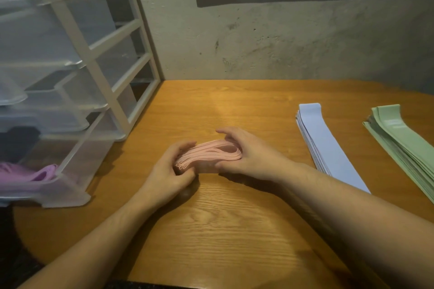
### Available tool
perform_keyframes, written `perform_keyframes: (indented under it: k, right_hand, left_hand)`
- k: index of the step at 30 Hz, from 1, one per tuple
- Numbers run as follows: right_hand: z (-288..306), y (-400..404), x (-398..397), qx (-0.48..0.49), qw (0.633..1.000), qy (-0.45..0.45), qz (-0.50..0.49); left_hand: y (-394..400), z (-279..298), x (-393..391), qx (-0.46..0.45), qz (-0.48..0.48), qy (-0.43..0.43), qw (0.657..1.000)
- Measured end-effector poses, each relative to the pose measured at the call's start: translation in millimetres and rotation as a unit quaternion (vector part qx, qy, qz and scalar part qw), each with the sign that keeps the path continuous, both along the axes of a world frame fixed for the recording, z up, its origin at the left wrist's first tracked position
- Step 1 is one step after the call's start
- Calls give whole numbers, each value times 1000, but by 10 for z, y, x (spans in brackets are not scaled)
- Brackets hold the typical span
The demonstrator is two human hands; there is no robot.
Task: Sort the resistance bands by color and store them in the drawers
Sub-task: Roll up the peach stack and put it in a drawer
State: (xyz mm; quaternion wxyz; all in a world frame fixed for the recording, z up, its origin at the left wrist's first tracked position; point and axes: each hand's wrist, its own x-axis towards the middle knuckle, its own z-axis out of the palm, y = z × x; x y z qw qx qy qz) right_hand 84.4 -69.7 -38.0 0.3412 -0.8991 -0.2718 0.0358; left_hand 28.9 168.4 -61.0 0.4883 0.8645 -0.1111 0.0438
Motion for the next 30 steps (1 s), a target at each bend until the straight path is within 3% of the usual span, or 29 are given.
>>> perform_keyframes:
  k: [4,8,12,16,24,30]
  right_hand:
    - [78,55,20,-16,999,18,-41]
    - [70,67,60,-44,998,4,-37]
    - [18,-16,77,29,995,100,-4]
    - [-31,-135,73,154,962,224,3]
    - [-166,-172,65,170,961,219,-1]
    - [-194,-102,63,156,970,188,-8]
  left_hand:
    - [-1,18,1,22,11,2,1000]
    - [-11,51,-19,-21,24,-14,999]
    - [4,53,-40,-55,30,-21,998]
    - [22,66,-45,-67,33,-2,997]
    - [86,138,-34,16,-6,56,998]
    - [34,157,-43,-2,24,82,996]
